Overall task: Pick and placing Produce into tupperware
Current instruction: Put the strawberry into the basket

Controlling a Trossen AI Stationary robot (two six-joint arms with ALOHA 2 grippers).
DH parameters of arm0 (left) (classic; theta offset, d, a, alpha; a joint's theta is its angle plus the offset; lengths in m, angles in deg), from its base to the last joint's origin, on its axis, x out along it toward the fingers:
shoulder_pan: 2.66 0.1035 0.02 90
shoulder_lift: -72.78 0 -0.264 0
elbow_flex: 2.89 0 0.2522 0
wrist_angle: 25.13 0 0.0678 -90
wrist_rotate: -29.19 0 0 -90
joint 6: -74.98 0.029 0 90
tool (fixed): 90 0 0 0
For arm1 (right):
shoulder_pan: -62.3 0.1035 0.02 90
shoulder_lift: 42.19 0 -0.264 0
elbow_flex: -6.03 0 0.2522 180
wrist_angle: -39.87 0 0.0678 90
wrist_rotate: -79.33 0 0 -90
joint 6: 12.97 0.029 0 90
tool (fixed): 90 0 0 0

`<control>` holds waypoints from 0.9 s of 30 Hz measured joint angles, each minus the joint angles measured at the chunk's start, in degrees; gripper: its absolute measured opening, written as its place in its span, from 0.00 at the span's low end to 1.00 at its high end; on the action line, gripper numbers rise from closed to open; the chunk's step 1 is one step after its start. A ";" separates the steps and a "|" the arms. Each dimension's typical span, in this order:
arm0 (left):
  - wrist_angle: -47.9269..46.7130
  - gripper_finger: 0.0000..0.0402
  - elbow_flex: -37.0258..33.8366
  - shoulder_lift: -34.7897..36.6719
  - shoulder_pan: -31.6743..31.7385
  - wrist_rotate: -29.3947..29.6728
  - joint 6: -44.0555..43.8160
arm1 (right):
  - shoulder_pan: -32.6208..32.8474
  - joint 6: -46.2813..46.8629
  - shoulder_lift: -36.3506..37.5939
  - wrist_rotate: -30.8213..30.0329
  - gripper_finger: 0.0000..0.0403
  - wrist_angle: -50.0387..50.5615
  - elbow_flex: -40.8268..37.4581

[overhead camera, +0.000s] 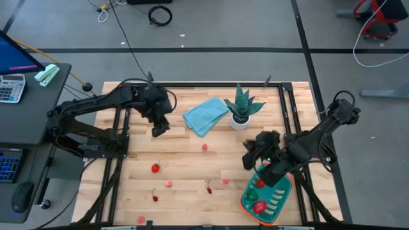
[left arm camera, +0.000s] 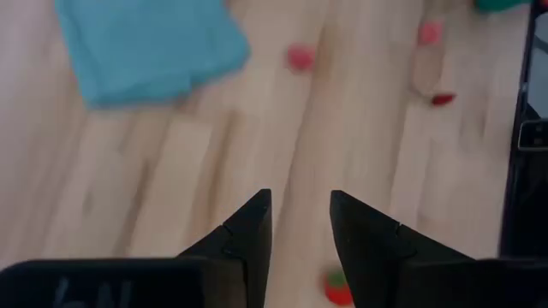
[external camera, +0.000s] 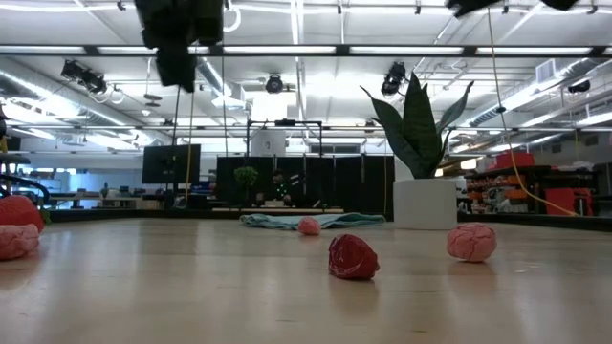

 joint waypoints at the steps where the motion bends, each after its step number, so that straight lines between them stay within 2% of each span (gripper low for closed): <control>1: -0.72 0.32 -0.90 0.07 -0.48 0.02 -1.59 | -0.29 -1.64 0.01 -4.88 0.22 0.00 0.00; 3: -1.81 0.33 -3.26 0.10 -1.83 0.07 -4.78 | -0.96 -3.61 0.01 -11.18 0.22 0.00 0.00; 5: -1.04 0.33 -6.15 0.17 -3.64 0.00 -7.72 | -1.92 -4.81 0.01 -13.37 0.22 0.00 0.02; 7: 0.78 0.34 -9.99 0.04 -5.76 -0.02 -11.65 | -2.73 -6.16 -0.01 -13.28 0.22 0.02 0.02; 11: 10.29 0.34 -18.49 -0.08 -9.88 -0.02 -22.66 | -4.24 -8.25 -0.02 -12.30 0.22 0.02 0.02; 14: 12.84 0.33 -22.66 -0.08 -12.58 -0.02 -29.35 | -5.10 -10.04 -0.03 -12.08 0.22 0.02 0.02; 18: 14.35 0.31 -26.61 -0.08 -15.96 0.02 -34.41 | -6.70 -14.36 0.11 -12.12 0.22 0.04 0.02; 27: 26.79 0.36 -29.75 -0.08 -23.23 0.06 -40.51 | -12.84 -22.64 2.37 -12.43 0.22 0.02 0.02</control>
